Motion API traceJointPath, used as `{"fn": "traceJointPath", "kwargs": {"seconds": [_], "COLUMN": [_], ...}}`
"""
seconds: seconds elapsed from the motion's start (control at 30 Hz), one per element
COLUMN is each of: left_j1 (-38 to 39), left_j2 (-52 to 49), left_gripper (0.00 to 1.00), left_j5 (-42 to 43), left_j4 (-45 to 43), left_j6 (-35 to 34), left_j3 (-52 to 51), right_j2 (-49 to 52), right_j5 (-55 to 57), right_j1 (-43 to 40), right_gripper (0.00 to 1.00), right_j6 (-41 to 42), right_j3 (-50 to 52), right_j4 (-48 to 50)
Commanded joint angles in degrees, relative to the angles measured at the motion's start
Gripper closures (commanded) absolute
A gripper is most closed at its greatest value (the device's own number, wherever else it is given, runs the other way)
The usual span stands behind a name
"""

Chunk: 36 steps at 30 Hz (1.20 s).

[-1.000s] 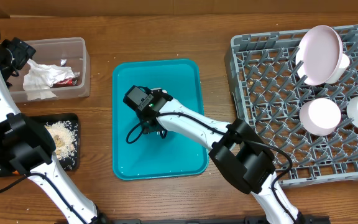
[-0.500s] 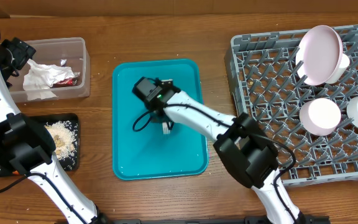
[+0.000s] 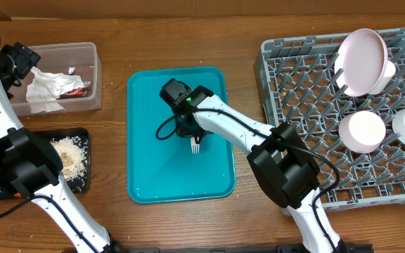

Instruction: Sort waste into correct bins and load items into the dishwasher rack

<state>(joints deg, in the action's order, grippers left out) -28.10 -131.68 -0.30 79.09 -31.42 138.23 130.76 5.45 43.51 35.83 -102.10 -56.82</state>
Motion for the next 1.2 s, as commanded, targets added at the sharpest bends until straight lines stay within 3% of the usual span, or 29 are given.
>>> {"fn": "traceJointPath", "kwargs": {"seconds": [0.0,0.37,0.7,0.8,0.9,1.07,1.17], "left_j1": [0.4,0.4,0.4,0.4,0.4,0.4,0.4], "left_j2": [0.7,0.7,0.7,0.7,0.7,0.7,0.7], "left_gripper": [0.00,0.00,0.00,0.00,0.00,0.00,0.00], "left_j5": [-0.8,-0.8,-0.8,-0.8,-0.8,-0.8,-0.8], "left_j4": [0.0,0.0,0.0,0.0,0.0,0.0,0.0], "left_j6": [-0.3,-0.3,-0.3,-0.3,-0.3,-0.3,-0.3], "left_j3": [-0.2,-0.2,-0.2,-0.2,-0.2,-0.2,-0.2], "right_j2": [2.9,2.6,-3.6,-3.6,-3.5,-3.5,-3.5], "right_j5": [-3.6,-3.6,-3.7,-4.6,-7.1,-10.7,-11.6], "right_j1": [0.0,-2.8,-5.2,-5.4,-5.1,-3.8,-3.3], "right_gripper": [0.96,0.96,0.95,0.68,0.47,0.27,0.26], "right_j6": [-0.1,-0.5,-7.6,-7.6,-7.6,-7.6,-7.4], "right_j3": [1.5,-4.6,-9.7,-9.4,-7.7,-3.0,0.9], "right_j4": [-0.8,-8.2,-12.6,-15.5,-17.3,-13.9,-10.3]}}
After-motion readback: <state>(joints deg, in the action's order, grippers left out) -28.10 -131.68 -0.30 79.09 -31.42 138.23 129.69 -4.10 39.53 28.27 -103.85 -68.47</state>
